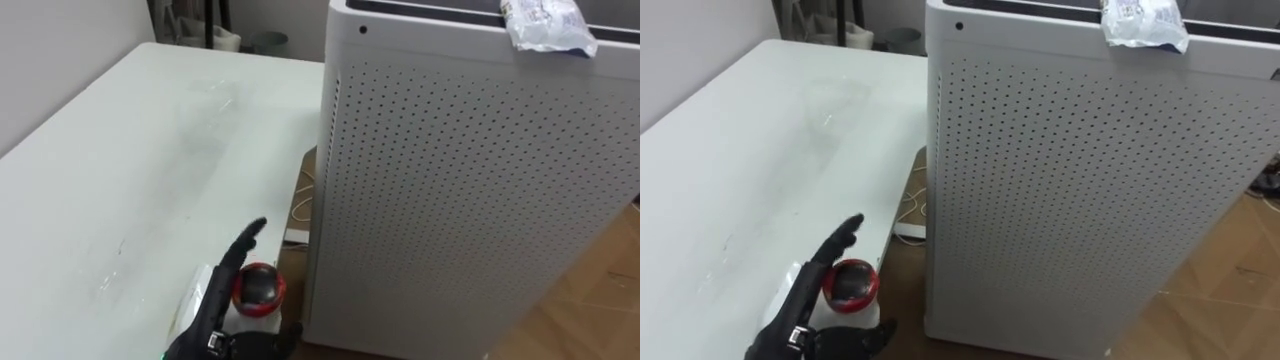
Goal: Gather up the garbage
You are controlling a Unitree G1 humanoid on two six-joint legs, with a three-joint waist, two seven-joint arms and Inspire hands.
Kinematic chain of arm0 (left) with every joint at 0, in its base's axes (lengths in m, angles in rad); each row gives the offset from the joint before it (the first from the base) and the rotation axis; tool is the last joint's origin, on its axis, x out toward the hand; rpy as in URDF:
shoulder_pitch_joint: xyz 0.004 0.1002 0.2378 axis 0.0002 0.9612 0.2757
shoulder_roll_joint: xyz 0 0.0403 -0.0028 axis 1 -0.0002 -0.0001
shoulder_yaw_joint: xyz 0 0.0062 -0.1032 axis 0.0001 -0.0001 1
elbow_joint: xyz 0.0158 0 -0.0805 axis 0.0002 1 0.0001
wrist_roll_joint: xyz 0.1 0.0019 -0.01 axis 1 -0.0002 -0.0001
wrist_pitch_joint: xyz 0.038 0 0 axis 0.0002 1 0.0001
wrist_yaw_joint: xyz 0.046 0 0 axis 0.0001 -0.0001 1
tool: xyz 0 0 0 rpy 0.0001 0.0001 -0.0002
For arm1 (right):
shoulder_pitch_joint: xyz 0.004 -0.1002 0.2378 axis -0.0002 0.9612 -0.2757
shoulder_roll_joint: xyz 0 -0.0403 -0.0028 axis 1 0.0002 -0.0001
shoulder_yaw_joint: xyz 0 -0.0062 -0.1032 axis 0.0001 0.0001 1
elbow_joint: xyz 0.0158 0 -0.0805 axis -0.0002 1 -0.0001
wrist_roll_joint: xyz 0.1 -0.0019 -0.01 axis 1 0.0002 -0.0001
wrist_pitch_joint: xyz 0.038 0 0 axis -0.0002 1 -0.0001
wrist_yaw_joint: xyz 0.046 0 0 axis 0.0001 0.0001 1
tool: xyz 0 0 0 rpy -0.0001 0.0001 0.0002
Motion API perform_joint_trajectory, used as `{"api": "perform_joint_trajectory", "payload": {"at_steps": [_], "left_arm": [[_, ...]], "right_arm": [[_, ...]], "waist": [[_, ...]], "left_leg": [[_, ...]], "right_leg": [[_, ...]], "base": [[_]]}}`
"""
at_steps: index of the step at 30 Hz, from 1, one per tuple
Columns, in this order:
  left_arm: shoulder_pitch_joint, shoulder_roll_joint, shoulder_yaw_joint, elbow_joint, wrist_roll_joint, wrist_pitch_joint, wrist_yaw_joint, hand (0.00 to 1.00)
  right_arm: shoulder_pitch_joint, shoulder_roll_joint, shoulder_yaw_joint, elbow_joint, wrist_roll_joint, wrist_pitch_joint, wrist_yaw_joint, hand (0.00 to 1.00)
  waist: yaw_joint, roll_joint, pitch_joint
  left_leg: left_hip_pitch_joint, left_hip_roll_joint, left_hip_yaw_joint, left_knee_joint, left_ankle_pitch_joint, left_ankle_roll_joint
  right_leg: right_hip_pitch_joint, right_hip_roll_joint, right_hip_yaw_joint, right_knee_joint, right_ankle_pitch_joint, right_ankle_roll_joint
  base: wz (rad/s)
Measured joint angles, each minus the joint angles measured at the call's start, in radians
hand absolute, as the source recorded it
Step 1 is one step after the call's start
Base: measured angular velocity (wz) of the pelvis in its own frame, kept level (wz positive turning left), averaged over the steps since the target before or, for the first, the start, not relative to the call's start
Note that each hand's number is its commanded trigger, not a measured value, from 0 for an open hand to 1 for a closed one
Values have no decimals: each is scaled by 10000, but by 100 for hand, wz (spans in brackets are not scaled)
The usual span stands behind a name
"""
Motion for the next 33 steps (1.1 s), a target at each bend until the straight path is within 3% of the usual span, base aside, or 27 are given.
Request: {"api": "perform_joint_trajectory", "payload": {"at_steps": [23, 27, 33], "left_arm": [[-85, 1, -73, 51, -37, -114, -173, 100], [-421, -21, -206, 47, -118, -111, -492, 100], [-1027, -88, -1095, 49, -903, -111, -1087, 100]], "right_arm": [[-33, 6, 42, -501, -103, 109, -78, 100], [-237, 16, 20, -866, -404, 112, -240, 100], [-859, -33, 71, -1210, -395, 9, -601, 100]], "waist": [[167, -27, 15], [-41, -63, 60], [-247, 15, 152]], "left_leg": [[-82, 20, 201, 42, 0, 1], [-330, 11, 236, 163, 1, 2], [-705, -11, 328, 324, 3, 5]], "right_leg": [[-209, -11, 101, 185, 0, 0], [-460, -44, 106, 326, 0, 0], [-927, -87, 162, 511, 0, -1]], "base": [[-1], [-1], [-4]]}}
